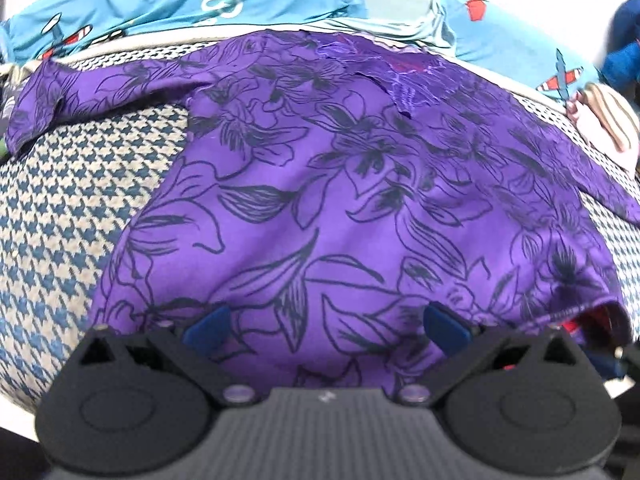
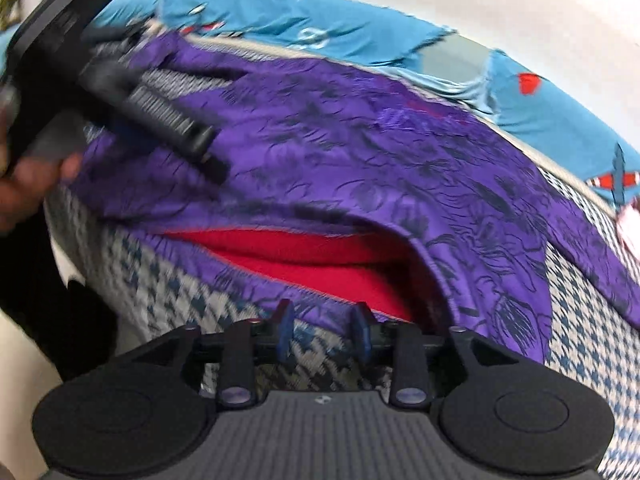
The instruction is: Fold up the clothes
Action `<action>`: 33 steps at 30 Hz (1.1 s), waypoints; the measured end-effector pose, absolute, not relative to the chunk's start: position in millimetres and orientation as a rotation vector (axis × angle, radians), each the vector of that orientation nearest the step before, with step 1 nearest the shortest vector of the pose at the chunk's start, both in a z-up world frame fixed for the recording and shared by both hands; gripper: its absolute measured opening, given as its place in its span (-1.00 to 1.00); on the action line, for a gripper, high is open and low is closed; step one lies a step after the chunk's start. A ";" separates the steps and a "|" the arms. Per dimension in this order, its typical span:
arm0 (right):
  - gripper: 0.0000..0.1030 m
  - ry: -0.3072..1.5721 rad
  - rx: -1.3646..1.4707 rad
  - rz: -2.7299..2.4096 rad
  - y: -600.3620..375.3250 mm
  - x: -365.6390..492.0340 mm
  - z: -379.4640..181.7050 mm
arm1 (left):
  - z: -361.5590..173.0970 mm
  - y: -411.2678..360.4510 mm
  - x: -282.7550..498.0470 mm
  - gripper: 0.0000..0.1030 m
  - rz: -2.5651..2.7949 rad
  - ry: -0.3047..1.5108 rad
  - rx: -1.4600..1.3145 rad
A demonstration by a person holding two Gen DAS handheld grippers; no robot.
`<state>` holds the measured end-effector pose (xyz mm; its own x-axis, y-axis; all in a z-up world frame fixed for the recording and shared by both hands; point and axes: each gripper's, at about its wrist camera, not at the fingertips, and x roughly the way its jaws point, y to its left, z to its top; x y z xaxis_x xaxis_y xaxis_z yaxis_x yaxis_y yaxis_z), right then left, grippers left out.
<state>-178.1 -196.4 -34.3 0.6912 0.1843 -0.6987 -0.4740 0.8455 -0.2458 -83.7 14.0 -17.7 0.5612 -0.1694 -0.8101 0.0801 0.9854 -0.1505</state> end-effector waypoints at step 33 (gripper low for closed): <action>-0.89 0.627 -0.631 0.564 -167.2 -184.4 -39.4 | -10.6 26.7 -85.9 1.00 -0.103 0.925 -0.128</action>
